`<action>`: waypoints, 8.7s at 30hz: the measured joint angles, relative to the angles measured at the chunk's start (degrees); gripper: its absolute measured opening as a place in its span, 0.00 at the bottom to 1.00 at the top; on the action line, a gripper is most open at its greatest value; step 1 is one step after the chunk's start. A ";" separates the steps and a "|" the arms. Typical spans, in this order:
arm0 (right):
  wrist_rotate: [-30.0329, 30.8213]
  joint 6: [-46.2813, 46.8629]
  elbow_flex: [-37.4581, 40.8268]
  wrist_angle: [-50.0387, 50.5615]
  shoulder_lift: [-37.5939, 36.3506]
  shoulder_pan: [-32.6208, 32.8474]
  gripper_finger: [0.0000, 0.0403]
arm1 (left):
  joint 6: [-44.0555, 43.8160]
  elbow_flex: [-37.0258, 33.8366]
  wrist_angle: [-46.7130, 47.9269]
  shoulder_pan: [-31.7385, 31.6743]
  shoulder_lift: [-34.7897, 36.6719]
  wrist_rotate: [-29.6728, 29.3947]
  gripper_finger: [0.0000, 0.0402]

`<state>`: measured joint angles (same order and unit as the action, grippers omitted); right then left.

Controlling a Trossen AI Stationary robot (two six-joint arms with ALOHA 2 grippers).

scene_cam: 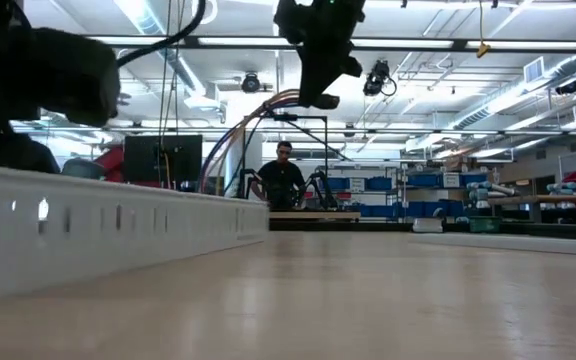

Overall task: Ziptie cables
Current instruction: Put the ziptied cable wires into the white cable duct

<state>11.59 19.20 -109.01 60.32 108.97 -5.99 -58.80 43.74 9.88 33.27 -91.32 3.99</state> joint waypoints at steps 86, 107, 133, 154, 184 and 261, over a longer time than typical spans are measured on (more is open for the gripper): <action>-5.82 33.57 12.83 1.76 -3.92 6.49 0.00 | 50.08 -17.70 -30.93 -50.16 9.64 -3.41 0.02; -11.84 50.95 12.81 -3.46 4.04 16.13 0.00 | 61.63 -4.97 -22.15 -58.79 -0.47 2.16 0.02; -13.16 57.81 12.79 -2.71 4.32 23.18 0.00 | 69.90 -4.99 -17.28 -52.36 -1.01 11.98 0.02; -13.02 57.02 21.49 -11.85 4.41 23.88 0.00 | 87.19 1.58 -5.47 -48.34 1.39 10.95 0.02; -9.88 54.09 21.49 -12.93 4.39 23.92 0.01 | 108.05 4.91 -11.17 -44.51 -2.42 4.31 0.30; -10.27 53.02 16.57 5.35 4.26 36.99 0.13 | 115.09 4.88 -9.19 -44.94 -6.39 -3.61 0.00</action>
<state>1.32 72.23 -92.44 65.67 113.23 31.00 56.29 48.62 0.69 -11.66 -97.71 0.38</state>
